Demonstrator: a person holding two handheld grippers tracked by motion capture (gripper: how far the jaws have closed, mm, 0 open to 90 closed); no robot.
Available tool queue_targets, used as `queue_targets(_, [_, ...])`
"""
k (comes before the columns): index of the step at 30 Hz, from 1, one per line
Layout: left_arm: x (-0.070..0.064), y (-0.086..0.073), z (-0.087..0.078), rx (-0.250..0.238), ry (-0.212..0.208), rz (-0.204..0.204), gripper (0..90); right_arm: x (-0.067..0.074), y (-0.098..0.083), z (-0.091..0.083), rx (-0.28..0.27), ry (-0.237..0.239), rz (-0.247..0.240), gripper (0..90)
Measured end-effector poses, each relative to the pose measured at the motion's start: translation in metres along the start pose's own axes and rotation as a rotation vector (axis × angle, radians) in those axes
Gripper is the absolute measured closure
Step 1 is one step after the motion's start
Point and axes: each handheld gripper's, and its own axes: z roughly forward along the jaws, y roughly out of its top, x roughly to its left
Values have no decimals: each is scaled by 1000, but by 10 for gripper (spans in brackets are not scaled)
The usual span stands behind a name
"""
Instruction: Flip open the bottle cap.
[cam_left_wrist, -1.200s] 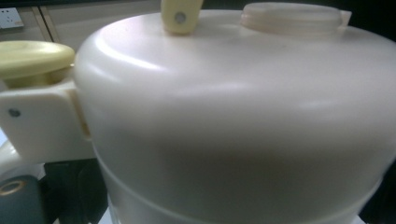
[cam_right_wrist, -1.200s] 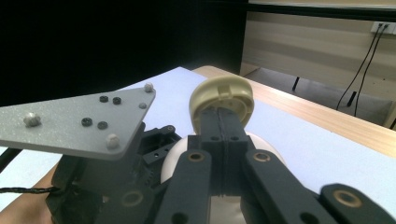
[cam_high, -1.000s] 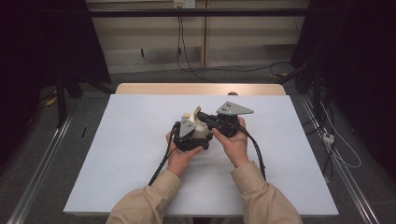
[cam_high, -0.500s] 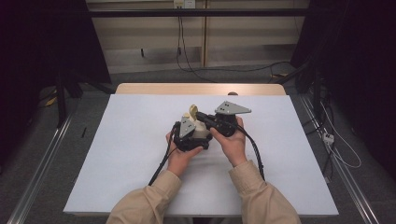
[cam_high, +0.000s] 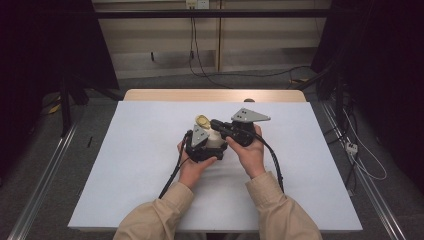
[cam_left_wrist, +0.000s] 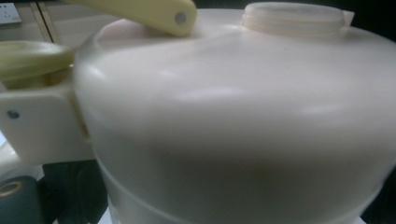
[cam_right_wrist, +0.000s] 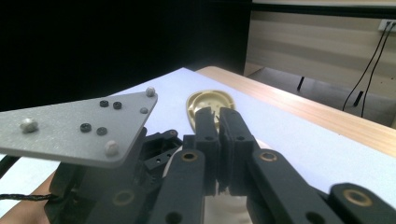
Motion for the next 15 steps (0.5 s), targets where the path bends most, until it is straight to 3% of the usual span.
queue_targets(3, [0,0,-1,13,5,-6,43,-1,-1,-2,-2,-5,-5,794])
queue_targets(8, [1,0,-4,36,-2,22,37,-1,-4,-6,-4,-10,-1,656])
queue_targets(15, [2,-1,-8,64,-11,5,37,-2,-7,-13,-12,3,26,463])
